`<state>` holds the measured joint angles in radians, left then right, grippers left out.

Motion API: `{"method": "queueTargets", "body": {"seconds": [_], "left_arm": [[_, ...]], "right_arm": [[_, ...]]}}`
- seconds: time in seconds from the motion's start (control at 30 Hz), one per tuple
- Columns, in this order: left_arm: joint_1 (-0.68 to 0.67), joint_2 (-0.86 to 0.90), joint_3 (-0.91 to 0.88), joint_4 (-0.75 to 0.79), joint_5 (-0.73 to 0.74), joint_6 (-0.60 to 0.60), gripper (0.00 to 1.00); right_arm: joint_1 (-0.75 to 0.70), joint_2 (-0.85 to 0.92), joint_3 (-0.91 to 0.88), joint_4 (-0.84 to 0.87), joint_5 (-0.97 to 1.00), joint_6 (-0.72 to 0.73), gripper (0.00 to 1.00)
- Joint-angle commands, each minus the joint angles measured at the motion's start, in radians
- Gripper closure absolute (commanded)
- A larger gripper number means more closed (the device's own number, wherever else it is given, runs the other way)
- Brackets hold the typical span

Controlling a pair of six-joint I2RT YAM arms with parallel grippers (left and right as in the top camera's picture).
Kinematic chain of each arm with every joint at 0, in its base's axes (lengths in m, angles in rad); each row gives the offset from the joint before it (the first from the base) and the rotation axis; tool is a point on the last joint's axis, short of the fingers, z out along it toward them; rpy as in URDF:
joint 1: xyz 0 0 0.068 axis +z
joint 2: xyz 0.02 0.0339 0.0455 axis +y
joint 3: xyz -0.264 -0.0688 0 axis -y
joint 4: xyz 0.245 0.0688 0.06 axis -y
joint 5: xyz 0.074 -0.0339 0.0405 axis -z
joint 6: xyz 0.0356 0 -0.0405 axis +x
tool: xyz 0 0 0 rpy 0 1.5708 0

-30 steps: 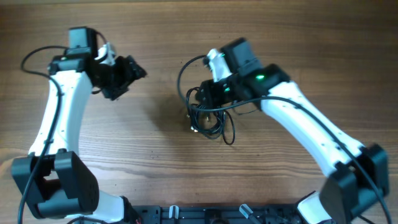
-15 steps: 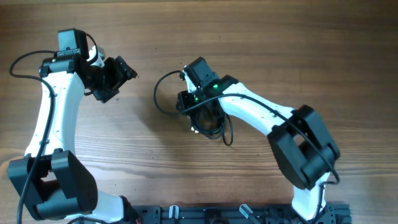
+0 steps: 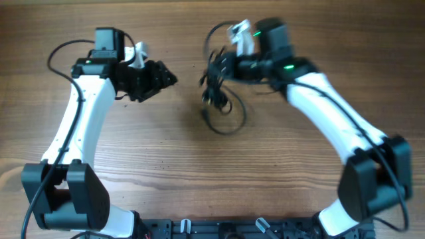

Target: Untangle cables

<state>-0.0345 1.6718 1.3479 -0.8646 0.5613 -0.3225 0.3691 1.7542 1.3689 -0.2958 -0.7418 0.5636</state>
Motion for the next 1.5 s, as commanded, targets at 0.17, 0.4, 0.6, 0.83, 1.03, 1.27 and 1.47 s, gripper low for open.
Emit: {"method": "queueTargets", "body": {"seconds": [0.17, 0.4, 0.6, 0.83, 1.03, 1.27, 1.47], "left_arm": [[-0.174, -0.003, -0.005, 0.227, 0.169, -0.039, 0.3], [-0.262, -0.003, -0.005, 0.32, -0.022, -0.253, 0.29], [-0.335, -0.003, -0.005, 0.334, -0.094, -0.292, 0.34], [-0.332, -0.003, -0.005, 0.33, 0.025, -0.29, 0.33], [-0.337, 0.021, -0.006, 0.281, 0.024, -0.292, 0.5], [-0.342, 0.095, -0.006, 0.273, 0.007, -0.291, 0.61], [-0.343, 0.175, -0.007, 0.273, 0.002, -0.291, 0.88]], "right_arm": [[-0.097, -0.024, 0.017, 0.002, -0.198, 0.283, 0.96], [-0.097, -0.024, 0.017, 0.012, -0.123, 0.364, 0.96], [-0.097, -0.024, 0.017, 0.002, -0.063, 0.363, 0.96], [-0.098, -0.024, 0.017, -0.004, -0.037, 0.356, 0.96], [-0.099, -0.037, 0.017, 0.061, -0.174, 0.413, 0.96], [-0.099, -0.114, 0.017, 0.11, -0.17, 0.422, 0.96], [-0.166, -0.169, 0.017, 0.249, -0.225, 0.519, 0.96]]}}
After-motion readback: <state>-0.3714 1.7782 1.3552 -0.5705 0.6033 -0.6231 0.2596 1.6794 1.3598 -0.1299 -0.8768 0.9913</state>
